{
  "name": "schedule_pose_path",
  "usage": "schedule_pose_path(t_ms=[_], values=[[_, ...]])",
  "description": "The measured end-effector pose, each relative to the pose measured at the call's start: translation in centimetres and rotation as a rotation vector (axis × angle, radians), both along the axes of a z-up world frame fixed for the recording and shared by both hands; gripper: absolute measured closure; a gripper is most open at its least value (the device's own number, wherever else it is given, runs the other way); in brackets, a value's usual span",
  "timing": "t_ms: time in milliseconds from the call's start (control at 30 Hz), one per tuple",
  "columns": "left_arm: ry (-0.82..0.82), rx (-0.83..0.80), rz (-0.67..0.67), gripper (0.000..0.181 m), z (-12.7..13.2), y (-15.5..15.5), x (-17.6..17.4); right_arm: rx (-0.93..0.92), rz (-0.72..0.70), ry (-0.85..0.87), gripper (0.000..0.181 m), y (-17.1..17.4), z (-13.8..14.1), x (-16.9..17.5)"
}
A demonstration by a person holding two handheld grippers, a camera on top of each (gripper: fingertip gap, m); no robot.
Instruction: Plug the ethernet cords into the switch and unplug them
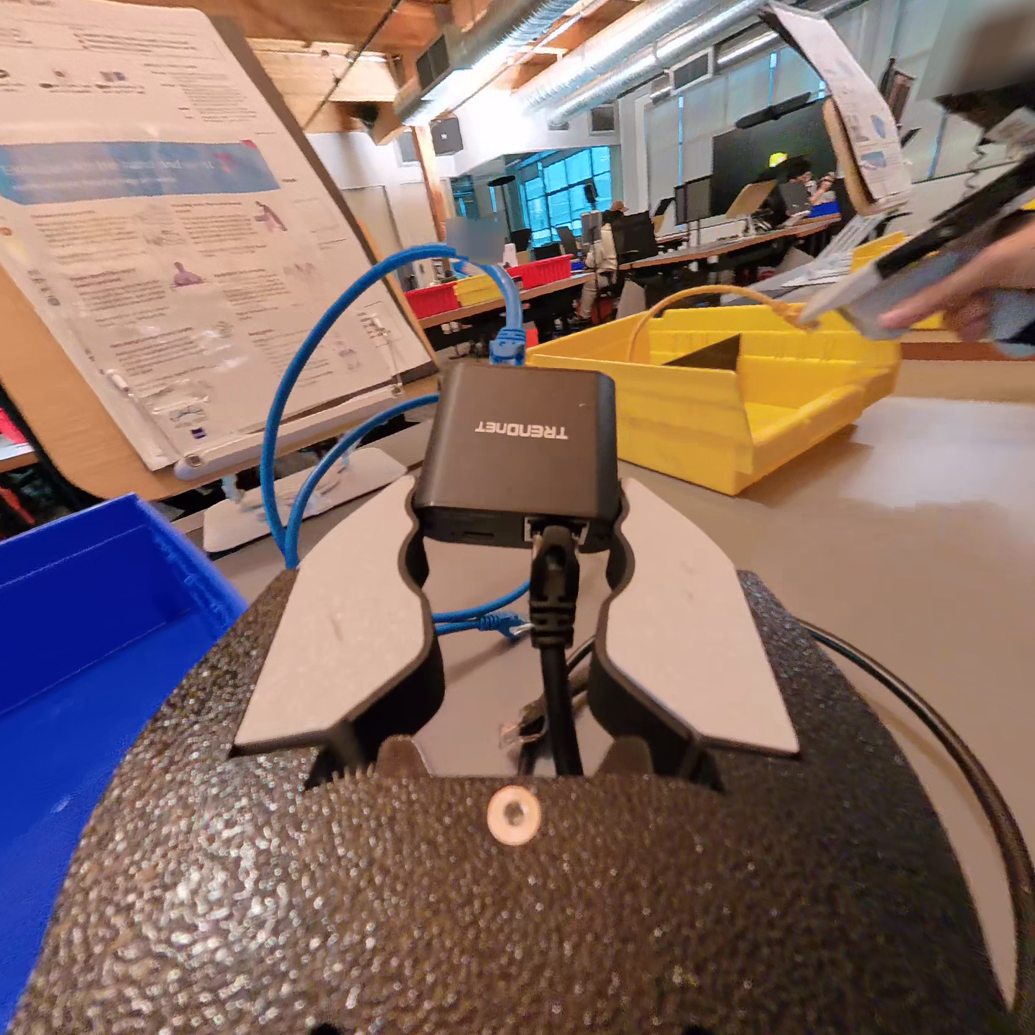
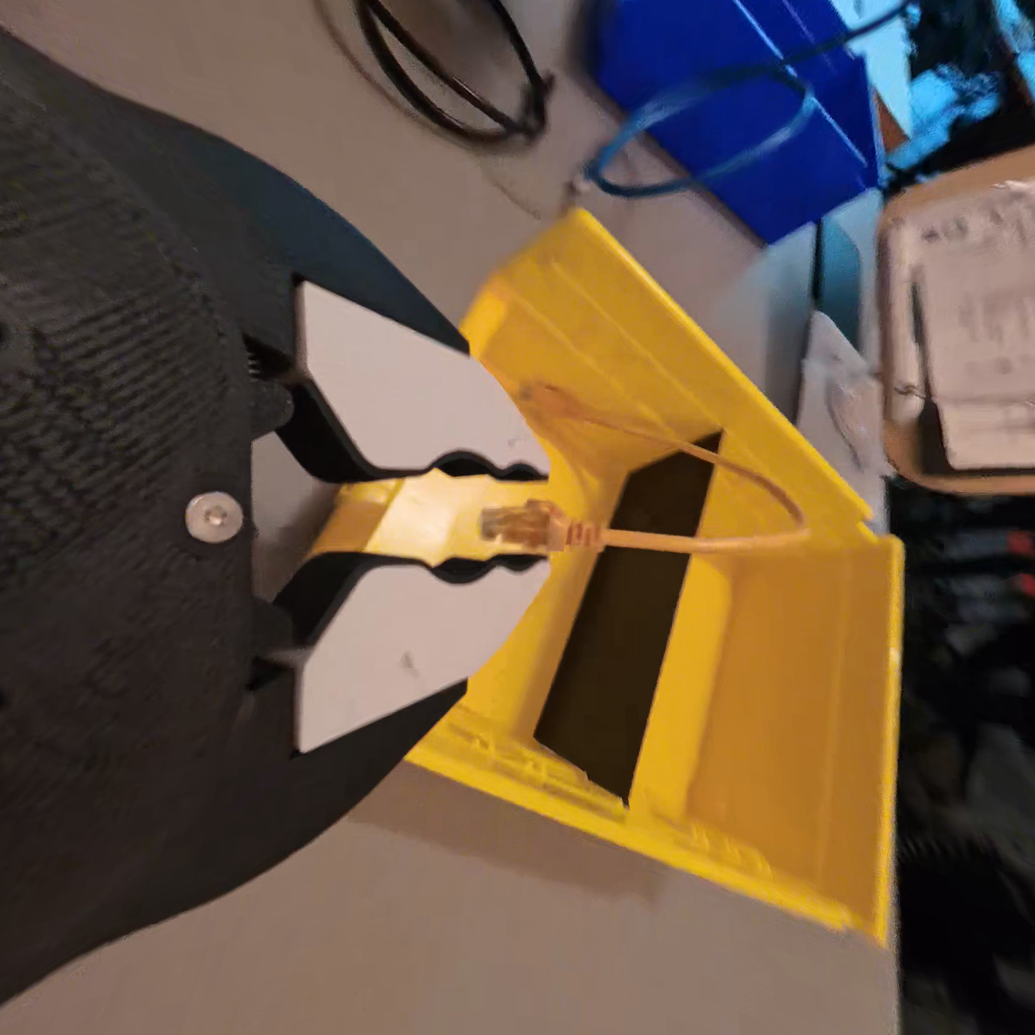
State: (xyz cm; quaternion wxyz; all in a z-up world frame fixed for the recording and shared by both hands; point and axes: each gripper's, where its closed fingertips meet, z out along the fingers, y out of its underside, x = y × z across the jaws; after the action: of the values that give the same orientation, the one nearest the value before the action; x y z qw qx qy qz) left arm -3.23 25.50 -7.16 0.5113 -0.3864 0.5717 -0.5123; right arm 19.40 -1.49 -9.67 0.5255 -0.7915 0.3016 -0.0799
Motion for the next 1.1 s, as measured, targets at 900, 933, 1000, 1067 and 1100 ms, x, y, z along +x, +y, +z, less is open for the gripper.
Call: schedule_pose_path(t_ms=[900,933,1000,1067,1100], values=[[0.195,0.105,-0.158,0.119,-1.9,-2.5,-0.2,0.756,0.481,0.705,0.153,23.8,3.1,-21.2],[0.194,0.112,-0.151,0.119,-2.0,-2.6,-0.1,0.762,0.479,0.699,0.155,23.7,3.1,-21.2],[0.199,0.104,-0.152,0.119,-2.1,-2.7,-0.1,0.775,0.48,0.7,0.157,23.7,3.2,-21.2],[0.192,0.105,-0.149,0.119,-2.1,-2.6,-0.1,0.785,0.481,0.722,0.157,23.8,3.2,-21.3],[0.194,0.107,-0.149,0.119,-2.1,-2.6,-0.1,0.789,0.478,0.733,0.157,23.8,3.2,-21.3]])
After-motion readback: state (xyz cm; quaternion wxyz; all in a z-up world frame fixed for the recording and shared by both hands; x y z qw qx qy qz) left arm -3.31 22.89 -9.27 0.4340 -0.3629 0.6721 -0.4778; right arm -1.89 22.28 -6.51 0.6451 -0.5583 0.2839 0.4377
